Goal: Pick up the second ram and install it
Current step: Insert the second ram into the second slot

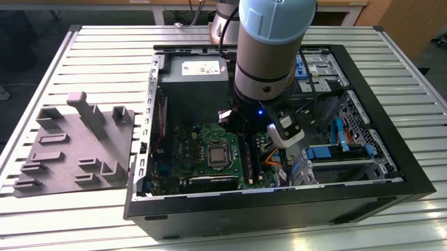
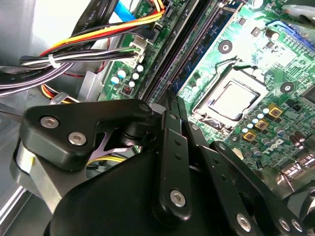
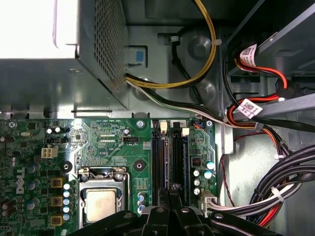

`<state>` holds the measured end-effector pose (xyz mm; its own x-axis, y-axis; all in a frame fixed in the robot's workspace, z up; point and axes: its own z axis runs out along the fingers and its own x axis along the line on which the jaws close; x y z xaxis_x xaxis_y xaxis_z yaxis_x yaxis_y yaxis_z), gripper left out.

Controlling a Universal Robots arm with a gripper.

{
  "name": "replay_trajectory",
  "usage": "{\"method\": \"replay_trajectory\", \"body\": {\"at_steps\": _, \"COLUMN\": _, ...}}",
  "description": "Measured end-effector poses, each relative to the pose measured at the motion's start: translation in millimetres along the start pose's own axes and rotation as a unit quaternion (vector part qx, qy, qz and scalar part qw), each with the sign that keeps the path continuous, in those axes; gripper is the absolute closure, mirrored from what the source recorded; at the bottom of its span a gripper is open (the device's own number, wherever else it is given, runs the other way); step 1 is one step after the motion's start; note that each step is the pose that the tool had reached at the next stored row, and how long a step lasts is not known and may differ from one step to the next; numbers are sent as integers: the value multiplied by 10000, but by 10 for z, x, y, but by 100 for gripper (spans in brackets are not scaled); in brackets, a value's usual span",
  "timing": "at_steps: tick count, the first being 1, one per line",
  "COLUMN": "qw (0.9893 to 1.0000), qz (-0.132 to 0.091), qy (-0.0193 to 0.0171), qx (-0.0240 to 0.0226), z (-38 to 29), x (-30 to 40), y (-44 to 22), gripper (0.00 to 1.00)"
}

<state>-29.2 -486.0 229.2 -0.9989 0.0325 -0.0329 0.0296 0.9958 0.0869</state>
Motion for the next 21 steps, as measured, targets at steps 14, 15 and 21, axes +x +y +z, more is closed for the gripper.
{"method": "replay_trajectory", "body": {"at_steps": 14, "qw": 10000, "qz": -13, "qy": 1, "qx": -4, "z": 6, "x": 0, "y": 0, "gripper": 89}}
{"method": "replay_trajectory", "body": {"at_steps": 15, "qw": 10000, "qz": -17, "qy": 2, "qx": -4, "z": 6, "x": 0, "y": 0, "gripper": 89}}
{"method": "replay_trajectory", "body": {"at_steps": 21, "qw": 10000, "qz": -25, "qy": 2, "qx": -5, "z": 6, "x": 0, "y": 0, "gripper": 89}}
